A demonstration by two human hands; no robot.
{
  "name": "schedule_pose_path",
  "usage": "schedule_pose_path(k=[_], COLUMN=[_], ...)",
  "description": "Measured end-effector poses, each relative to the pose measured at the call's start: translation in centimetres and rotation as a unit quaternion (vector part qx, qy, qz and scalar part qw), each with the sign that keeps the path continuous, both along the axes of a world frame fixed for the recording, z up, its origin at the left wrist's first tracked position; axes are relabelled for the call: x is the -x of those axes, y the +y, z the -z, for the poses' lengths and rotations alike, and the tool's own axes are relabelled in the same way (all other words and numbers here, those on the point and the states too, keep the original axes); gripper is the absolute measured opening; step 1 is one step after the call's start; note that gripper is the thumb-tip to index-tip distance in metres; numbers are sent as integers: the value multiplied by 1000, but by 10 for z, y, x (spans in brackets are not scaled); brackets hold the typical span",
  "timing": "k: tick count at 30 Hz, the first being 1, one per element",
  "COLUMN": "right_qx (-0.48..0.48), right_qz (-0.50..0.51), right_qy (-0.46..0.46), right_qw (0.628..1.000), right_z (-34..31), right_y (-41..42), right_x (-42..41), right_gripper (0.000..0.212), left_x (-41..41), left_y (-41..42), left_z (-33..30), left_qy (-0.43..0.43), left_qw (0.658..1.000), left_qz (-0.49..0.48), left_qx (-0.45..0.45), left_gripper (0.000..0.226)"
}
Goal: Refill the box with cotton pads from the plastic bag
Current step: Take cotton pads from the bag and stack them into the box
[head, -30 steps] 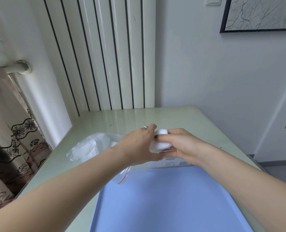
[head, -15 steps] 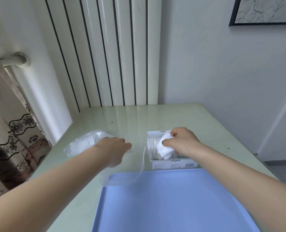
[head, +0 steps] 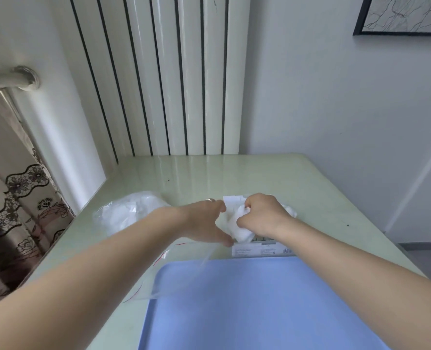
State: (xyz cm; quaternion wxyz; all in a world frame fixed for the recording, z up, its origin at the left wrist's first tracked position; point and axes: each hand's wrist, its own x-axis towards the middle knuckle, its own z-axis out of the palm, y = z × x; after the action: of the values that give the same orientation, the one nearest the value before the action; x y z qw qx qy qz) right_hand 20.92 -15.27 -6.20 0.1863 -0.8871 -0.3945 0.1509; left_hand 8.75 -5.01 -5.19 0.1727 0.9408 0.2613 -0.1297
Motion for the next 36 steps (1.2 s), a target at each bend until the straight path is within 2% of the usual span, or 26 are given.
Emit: schedule_pose_path(k=[3,5,9,15,17,20,23,26,30,36], right_qx=[40,64,81,104,110,106,48,5,-8,9], right_qz=[-21,-43,-52,-40,-47,-62,-37,-22,-15,-22], right_qy=[-63,-75,-58,-48,-25,64,134,131,96,157], right_qw=[997,994,994,993,993,990,989,991,995,987], right_z=[-4,-2,6,19,18,15,14,19,27,18], right_y=[0,3,11,20,19,15,10,8,6,2], right_x=[3,6,10,10,8,0,-7,-4,4,-1], right_gripper=[17,24,35,28,24,24,20,13,13,6], left_x=[-9,-13,-14,-12,-12,-12,-13,-15,-16,-15], left_y=[1,0,3,9,10,11,11,8,8,10], left_z=[29,43,60,70,71,72,74,75,76,77], left_qy=[-25,-35,-88,-125,-130,-131,-128,-121,-124,-123], left_qw=[1000,999,996,991,990,990,990,991,990,990], left_qz=[-10,-14,-22,-12,-11,-12,-16,-18,-21,-19], left_qx=[12,14,20,50,56,58,61,56,61,65], left_gripper=[96,97,88,88,89,87,83,74,70,75])
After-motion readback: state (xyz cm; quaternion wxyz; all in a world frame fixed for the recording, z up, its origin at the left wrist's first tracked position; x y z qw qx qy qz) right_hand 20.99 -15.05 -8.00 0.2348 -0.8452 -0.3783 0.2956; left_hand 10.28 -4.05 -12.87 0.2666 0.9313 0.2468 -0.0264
